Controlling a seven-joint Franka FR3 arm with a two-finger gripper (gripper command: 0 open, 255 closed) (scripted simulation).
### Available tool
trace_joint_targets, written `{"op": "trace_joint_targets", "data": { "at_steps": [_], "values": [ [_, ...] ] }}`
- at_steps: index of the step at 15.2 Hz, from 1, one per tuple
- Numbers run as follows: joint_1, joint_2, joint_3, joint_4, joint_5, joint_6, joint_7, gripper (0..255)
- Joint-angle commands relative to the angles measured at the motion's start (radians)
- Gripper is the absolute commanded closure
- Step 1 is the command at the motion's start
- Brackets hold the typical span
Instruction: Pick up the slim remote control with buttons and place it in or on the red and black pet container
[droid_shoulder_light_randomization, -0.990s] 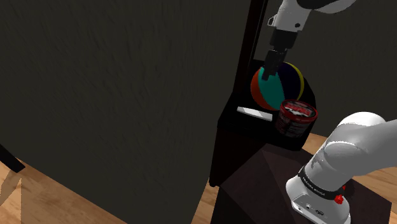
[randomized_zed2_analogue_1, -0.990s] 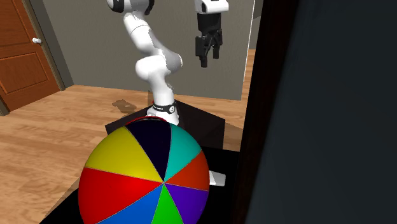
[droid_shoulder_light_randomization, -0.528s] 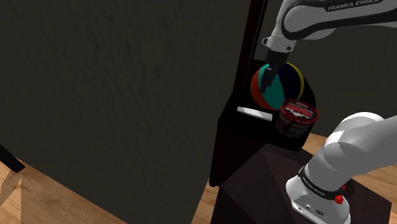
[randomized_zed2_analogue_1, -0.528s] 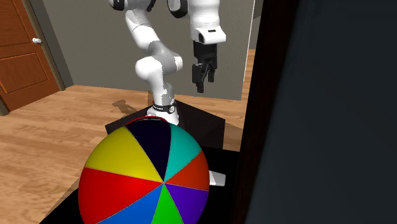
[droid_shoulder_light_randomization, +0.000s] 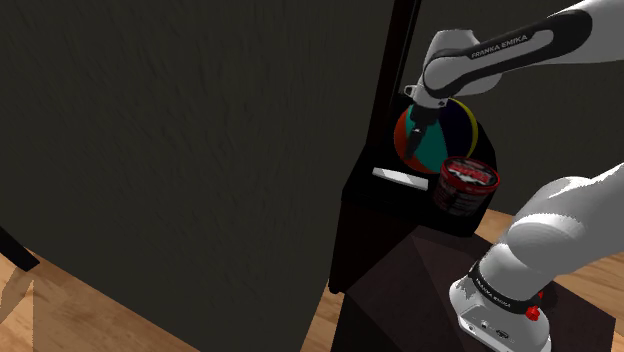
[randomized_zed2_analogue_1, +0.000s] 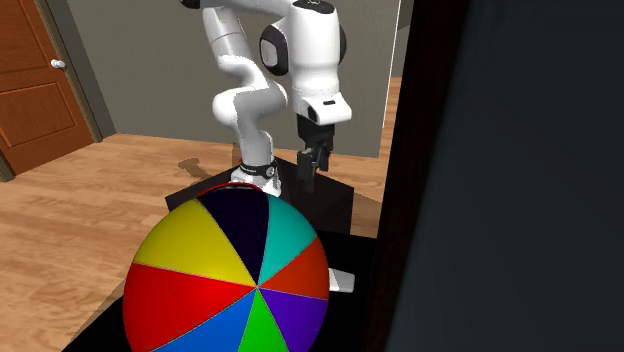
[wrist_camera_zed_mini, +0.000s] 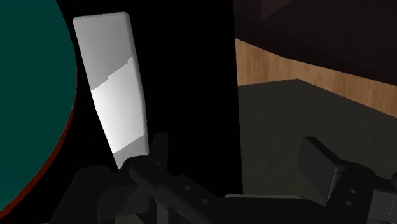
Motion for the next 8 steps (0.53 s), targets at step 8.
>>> {"op": "trace_joint_targets", "data": {
  "at_steps": [8],
  "values": [
    [0.012, 0.339, -0.124, 0.039, 0.022, 0.317, -0.236, 0]
  ]
}}
